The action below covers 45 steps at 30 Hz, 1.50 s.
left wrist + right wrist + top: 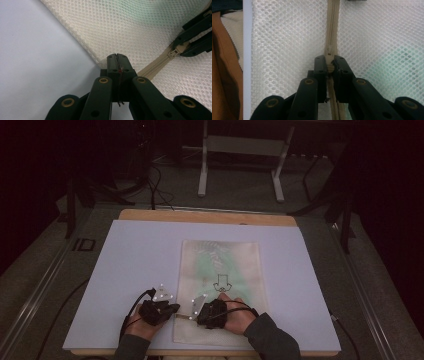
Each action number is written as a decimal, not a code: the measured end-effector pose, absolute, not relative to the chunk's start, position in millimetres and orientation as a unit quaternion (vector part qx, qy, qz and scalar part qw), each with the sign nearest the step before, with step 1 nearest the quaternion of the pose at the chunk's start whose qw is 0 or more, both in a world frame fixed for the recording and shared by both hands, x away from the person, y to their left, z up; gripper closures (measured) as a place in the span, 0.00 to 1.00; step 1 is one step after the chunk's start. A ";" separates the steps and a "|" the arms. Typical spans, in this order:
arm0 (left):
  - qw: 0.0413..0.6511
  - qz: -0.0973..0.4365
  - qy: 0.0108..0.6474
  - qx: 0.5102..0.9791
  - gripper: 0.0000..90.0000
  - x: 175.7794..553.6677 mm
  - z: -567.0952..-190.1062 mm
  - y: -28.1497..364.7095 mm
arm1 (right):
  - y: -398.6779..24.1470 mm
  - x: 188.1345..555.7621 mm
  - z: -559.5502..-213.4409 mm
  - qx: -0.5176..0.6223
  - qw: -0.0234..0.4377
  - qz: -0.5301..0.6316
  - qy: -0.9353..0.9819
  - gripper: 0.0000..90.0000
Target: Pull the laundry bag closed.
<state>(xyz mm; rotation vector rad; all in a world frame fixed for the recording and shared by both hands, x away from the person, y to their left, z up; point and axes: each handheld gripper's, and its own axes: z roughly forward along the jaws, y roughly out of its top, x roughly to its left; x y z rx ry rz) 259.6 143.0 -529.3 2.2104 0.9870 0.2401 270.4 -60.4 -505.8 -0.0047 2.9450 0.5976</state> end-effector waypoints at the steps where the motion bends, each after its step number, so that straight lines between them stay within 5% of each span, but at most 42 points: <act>1: 0.347 0.093 0.380 0.852 0.99 259.6 -529.3 142.9 | -60.4 270.4 -505.8 -0.002 0.068 0.198 0.978 0.92; 45: 0.346 0.093 0.381 0.852 0.99 259.3 -529.1 142.9 | -81.2 270.5 -503.5 -0.001 0.064 0.187 0.980 0.92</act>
